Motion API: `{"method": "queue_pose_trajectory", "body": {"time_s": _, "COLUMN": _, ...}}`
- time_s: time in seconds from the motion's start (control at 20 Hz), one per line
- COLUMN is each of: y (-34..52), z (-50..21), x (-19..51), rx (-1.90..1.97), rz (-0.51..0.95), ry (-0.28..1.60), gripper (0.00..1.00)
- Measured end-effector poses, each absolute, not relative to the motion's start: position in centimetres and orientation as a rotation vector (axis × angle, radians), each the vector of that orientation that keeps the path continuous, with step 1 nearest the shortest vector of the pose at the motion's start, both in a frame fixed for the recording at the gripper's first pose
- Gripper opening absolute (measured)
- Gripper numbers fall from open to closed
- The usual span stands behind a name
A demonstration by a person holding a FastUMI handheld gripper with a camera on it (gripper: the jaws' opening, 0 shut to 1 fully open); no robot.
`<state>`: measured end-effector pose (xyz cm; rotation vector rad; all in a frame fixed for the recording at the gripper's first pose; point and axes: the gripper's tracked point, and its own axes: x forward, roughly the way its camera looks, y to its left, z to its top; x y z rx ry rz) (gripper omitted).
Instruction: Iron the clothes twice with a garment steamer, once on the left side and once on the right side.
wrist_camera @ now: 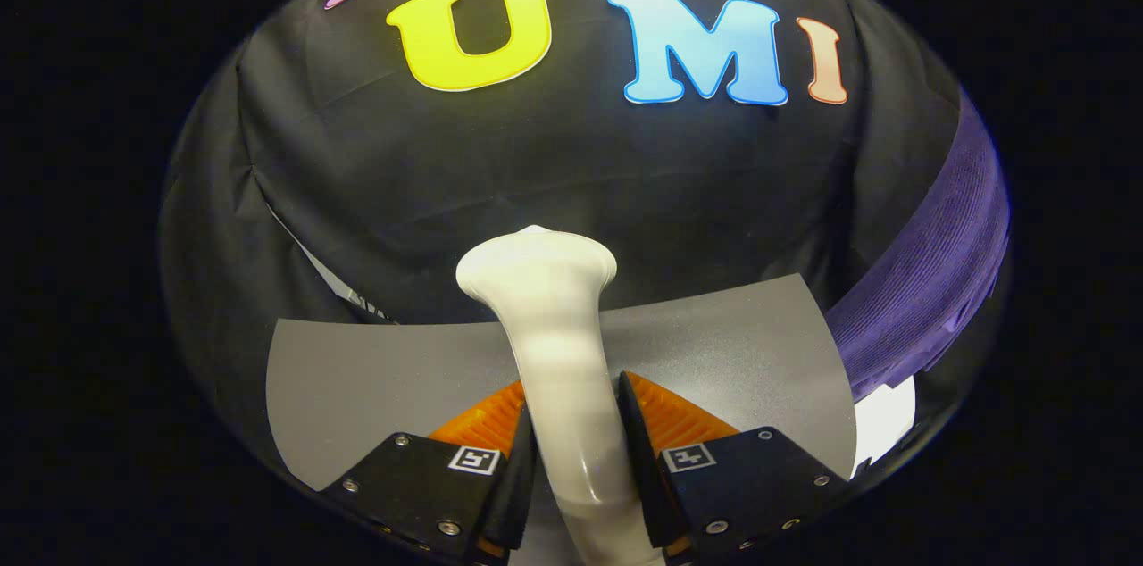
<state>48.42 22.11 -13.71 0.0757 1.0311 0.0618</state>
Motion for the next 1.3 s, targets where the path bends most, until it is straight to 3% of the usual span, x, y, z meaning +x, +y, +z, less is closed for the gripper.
{"method": "queue_pose_trajectory", "body": {"time_s": 0.65, "y": 20.0, "z": -7.6, "x": 42.6, "rx": 0.060, "rz": 0.088, "ry": 0.795, "gripper": 0.38}}
{"method": "queue_pose_trajectory", "body": {"time_s": 1.3, "y": 14.6, "z": -2.3, "x": 29.3, "rx": 0.013, "rz": 0.066, "ry": 0.606, "gripper": 0.37}}
